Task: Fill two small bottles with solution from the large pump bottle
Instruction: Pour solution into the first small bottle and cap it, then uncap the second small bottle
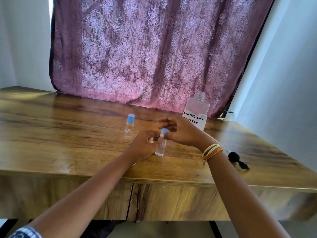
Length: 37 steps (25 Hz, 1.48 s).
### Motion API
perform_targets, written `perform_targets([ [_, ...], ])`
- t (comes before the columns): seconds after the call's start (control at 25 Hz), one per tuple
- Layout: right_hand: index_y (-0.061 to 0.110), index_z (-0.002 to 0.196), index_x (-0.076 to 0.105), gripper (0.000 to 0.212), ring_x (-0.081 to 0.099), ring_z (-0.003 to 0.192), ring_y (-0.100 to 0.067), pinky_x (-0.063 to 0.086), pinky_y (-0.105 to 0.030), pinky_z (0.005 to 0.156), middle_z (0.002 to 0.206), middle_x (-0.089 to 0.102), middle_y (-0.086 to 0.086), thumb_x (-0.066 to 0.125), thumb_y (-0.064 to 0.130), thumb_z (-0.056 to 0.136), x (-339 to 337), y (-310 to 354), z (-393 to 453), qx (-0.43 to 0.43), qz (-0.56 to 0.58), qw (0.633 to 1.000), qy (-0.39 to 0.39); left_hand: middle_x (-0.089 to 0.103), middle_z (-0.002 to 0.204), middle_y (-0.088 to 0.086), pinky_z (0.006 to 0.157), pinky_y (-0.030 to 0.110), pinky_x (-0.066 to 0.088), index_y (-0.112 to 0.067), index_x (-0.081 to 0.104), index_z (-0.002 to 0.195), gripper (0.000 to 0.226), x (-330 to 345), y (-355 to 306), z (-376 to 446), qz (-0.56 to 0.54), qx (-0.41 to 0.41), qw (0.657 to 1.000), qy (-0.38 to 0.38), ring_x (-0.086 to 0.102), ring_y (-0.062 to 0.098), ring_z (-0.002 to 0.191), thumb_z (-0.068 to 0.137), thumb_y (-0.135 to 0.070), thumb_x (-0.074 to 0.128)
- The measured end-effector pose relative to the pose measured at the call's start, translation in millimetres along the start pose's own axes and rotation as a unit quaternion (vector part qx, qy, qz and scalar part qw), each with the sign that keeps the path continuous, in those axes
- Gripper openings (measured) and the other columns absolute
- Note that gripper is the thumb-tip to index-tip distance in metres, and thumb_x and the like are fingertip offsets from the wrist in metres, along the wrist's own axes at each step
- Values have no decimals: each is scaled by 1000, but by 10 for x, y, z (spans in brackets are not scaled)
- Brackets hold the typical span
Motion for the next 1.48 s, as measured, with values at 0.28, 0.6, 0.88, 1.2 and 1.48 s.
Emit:
perform_targets([
  [0.28,10,97,75,28,72,85,-4,56,-15,77,90,76,-2,81,1,71,-87,-74,15,-1,68,996,-57,77,86,0,75,40,59,-31,74,90,20,-55,-2,8,0,-8,1000,-17,73,19,83,79,-14,74],
  [0.6,4,127,51,61,67,94,-7,57,-21,83,108,67,-1,78,-3,73,319,-410,-234,45,192,980,-13,75,100,5,86,29,54,-13,73,105,27,-70,29,27,0,0,1000,-21,70,13,94,78,-14,76],
  [0.88,12,98,67,36,69,72,-1,54,-14,65,82,73,4,85,9,67,381,-600,-174,72,147,981,-107,65,93,-1,71,10,47,-16,62,122,51,-92,121,56,43,-36,997,-51,62,6,81,74,-17,79],
  [1.2,10,101,66,35,70,86,-17,57,-34,85,92,74,-5,82,10,70,320,-888,230,148,93,976,-132,65,102,-1,81,17,49,-15,56,130,51,-157,235,78,61,-69,993,-78,64,11,92,81,-5,69],
  [1.48,13,102,46,42,57,86,-19,46,-31,71,94,61,-4,75,25,74,384,-839,-32,211,30,964,-161,64,81,-11,62,2,43,-15,73,91,19,-246,60,-7,164,-22,979,-119,56,-4,71,82,-3,61],
])
Point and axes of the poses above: each hand's wrist, its own z-axis towards the middle knuckle, its own x-axis out of the palm, y = z × x, the point moved 8 cm from there along z, towards the middle knuckle
